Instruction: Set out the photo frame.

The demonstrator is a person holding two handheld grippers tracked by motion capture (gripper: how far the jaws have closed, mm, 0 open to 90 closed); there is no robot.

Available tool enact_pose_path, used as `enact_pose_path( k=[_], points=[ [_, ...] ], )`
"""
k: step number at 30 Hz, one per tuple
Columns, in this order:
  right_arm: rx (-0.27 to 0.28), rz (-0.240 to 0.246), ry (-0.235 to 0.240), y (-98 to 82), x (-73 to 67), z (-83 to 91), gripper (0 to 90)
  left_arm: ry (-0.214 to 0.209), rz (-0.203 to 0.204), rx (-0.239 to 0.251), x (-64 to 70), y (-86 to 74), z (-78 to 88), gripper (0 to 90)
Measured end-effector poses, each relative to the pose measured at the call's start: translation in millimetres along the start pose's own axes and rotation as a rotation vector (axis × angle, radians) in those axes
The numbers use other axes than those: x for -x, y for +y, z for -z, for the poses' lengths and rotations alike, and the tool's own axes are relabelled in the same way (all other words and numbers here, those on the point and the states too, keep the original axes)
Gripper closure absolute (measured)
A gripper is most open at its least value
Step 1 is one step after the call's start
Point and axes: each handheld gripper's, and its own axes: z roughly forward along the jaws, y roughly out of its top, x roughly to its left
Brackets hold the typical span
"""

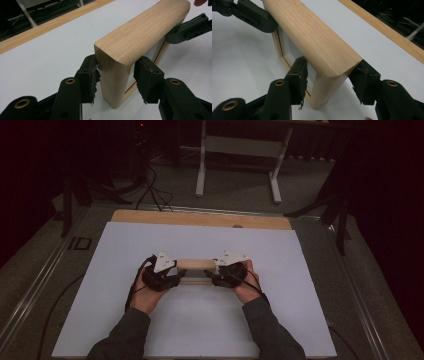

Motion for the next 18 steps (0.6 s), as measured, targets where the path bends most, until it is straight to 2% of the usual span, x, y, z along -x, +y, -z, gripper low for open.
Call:
enact_pose_path(
  k=[16, 18],
  points=[
    [0.002, -0.021, -0.001, 3.2, 4.1, -5.8, 48.1, 0.013, 0.018, 0.004, -3.5, 1.2, -3.0, 53.9],
    [0.000, -0.025, 0.003, 3.8, 5.1, -6.7, 47.8, 0.011, 0.032, 0.006, -4.0, 1.1, -3.7, 53.9]
  ],
)
